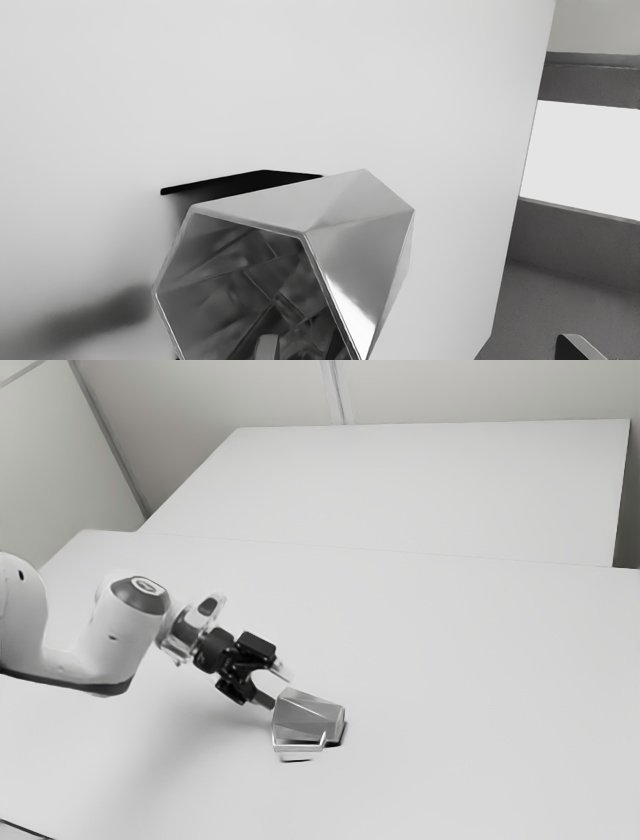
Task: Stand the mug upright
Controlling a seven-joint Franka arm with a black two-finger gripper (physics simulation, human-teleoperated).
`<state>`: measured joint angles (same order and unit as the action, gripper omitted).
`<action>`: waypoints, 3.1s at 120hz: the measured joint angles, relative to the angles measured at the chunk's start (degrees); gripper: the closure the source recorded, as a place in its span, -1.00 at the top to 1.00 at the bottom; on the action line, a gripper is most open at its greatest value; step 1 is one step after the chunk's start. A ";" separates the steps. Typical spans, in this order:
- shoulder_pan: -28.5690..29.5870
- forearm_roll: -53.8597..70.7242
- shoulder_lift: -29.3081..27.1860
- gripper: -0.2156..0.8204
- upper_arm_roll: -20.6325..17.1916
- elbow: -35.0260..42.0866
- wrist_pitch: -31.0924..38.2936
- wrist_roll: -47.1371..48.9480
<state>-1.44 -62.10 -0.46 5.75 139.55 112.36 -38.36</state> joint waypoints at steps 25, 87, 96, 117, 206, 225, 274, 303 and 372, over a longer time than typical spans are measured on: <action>0.49 -5.38 3.64 0.58 -0.91 0.31 -2.80 -6.79; 0.00 -7.20 3.50 -0.82 -1.94 -0.57 -4.77 -16.60; 0.25 -7.15 2.26 -0.85 -2.29 -0.57 -4.72 -17.30; 0.61 -0.81 -5.08 -0.89 -4.82 -2.68 -2.50 -16.08; -0.03 58.81 -2.10 -0.91 -6.10 -14.78 7.41 17.46; 0.00 59.84 0.39 -0.91 -6.11 -13.24 10.34 22.18; -0.01 59.48 2.66 0.01 -6.10 -12.55 12.90 29.26; 0.02 59.09 -2.13 0.40 -6.26 -13.25 12.39 31.32; 0.01 59.55 4.21 0.57 -4.65 -49.36 -11.13 31.63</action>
<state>-1.43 -2.54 3.75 1.10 90.19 101.23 -6.74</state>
